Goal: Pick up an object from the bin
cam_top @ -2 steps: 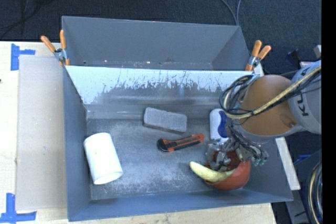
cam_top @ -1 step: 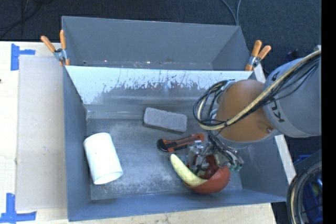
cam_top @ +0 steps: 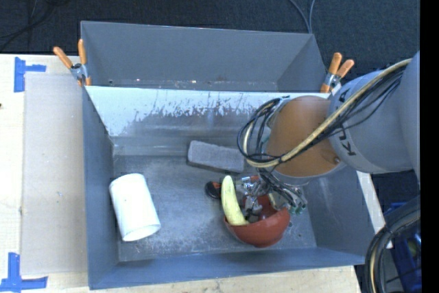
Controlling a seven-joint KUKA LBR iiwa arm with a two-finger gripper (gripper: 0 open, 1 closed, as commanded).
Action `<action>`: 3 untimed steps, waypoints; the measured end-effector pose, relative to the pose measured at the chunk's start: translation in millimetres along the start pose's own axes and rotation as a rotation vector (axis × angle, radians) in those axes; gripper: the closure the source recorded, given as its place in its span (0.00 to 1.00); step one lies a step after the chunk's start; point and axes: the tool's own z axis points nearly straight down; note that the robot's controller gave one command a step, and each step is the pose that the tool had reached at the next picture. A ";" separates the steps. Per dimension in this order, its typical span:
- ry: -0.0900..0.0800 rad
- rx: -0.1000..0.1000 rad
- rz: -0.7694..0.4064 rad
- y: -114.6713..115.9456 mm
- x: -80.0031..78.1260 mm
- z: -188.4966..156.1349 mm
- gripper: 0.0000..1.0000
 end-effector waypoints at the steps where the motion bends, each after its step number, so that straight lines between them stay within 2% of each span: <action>1: -0.002 -0.005 0.112 -19.5 21.5 2.1 1.00; 2: 0.003 -0.003 0.118 -24.7 26.4 2.5 1.00; 3: 0.000 -0.007 0.018 -34.9 23.8 3.0 1.00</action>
Offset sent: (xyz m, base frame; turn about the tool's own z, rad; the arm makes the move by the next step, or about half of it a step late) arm -0.0034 -0.0110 -0.0007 0.0180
